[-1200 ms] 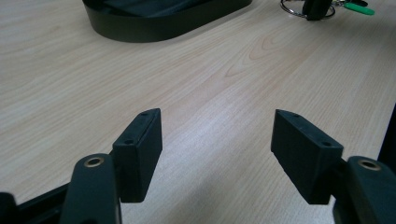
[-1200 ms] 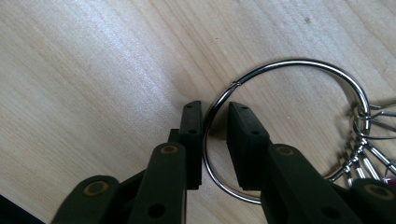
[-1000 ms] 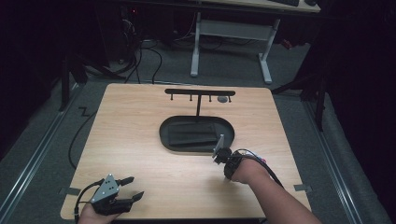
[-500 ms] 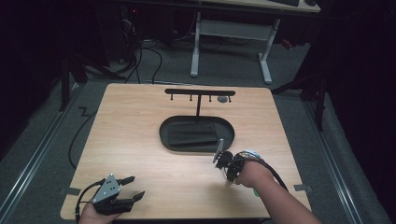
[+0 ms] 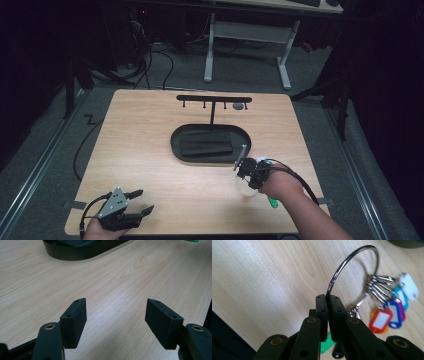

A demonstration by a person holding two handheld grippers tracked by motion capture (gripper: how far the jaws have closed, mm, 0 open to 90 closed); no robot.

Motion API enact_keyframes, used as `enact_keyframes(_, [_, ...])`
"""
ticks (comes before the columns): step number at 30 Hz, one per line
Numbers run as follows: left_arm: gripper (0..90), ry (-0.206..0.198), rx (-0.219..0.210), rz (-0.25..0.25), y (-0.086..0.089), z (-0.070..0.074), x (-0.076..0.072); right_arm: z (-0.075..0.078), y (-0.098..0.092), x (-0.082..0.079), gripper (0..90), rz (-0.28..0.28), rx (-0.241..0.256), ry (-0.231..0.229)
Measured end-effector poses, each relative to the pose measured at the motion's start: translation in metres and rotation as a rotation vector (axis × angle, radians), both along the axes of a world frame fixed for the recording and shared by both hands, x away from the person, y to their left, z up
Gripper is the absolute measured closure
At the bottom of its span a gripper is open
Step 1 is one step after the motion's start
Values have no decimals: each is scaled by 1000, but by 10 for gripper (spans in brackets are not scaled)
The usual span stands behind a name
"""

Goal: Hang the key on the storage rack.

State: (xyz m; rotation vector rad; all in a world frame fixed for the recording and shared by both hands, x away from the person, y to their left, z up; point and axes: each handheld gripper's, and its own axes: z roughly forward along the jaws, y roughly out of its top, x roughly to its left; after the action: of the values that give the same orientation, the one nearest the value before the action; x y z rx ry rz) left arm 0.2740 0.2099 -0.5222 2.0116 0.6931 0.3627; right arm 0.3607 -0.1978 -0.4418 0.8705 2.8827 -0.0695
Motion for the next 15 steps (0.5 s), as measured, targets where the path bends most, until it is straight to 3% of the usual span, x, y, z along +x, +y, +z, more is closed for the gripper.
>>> enact_keyframes(5, [344, -4, -3, 1, 1, 1, 0, 15, -8, 1, 874, -10, 2, -45])
enact_keyframes(15, [344, 2, 1, 2, 1, -1, 1, 28, -21, 9, 875, -30, -24, -110])
